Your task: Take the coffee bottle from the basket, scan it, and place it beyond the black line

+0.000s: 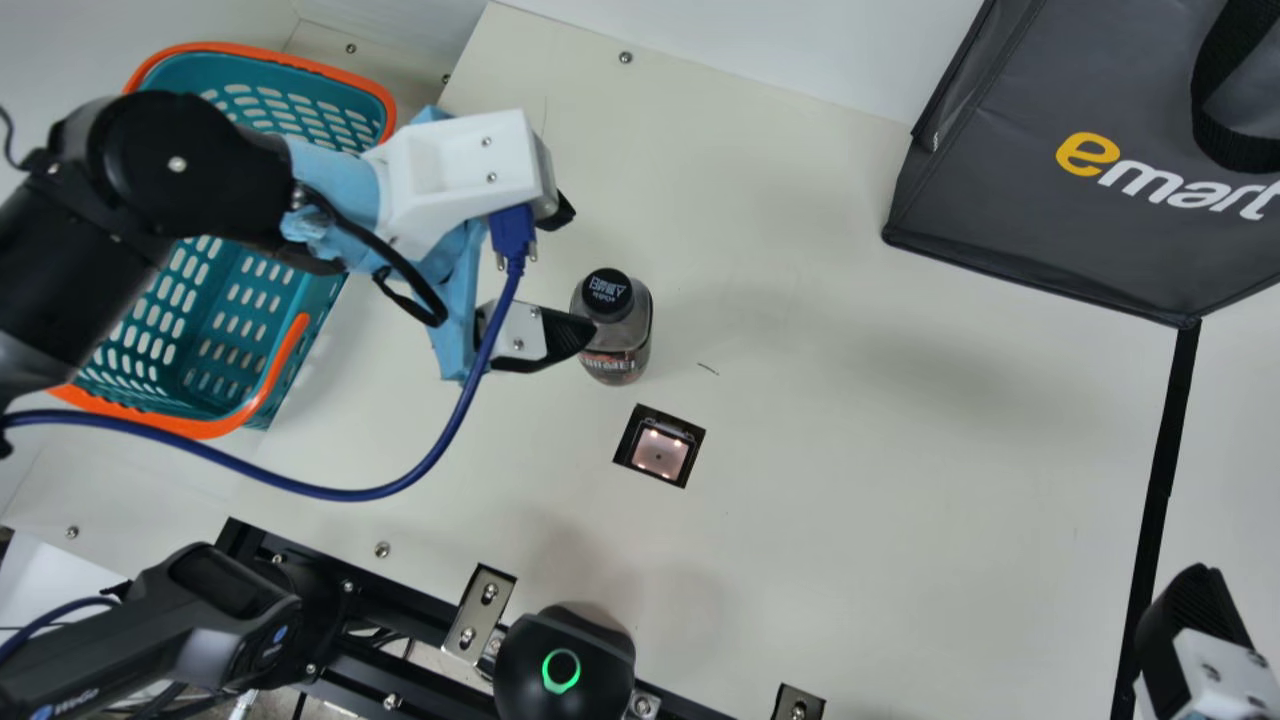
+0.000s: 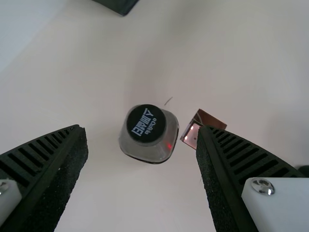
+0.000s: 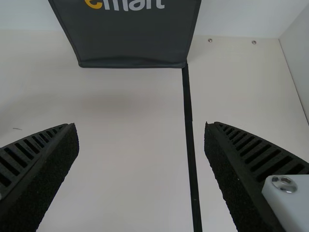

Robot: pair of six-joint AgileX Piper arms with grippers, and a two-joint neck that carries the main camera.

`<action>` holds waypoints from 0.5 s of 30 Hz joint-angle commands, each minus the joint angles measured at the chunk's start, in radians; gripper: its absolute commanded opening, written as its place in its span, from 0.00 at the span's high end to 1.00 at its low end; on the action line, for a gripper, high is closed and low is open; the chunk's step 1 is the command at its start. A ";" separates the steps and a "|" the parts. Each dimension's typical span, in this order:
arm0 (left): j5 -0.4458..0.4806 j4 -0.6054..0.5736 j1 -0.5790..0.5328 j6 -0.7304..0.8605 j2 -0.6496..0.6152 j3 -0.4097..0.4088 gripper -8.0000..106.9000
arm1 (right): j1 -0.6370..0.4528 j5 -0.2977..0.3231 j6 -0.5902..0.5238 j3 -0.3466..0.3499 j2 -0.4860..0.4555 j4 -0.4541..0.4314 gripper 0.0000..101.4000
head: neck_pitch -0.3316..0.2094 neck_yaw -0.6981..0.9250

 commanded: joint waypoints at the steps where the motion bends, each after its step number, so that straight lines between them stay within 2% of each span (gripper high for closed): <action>1: -0.007 -0.001 0.011 -0.017 -0.018 0.006 0.15 | 0.000 0.000 0.000 0.000 0.000 0.000 0.10 | -0.027 0.002; 15: 0.003 -0.005 0.163 -0.041 -0.131 0.045 0.15 | 0.000 0.000 0.000 0.000 0.000 0.000 0.10 | -0.027 0.002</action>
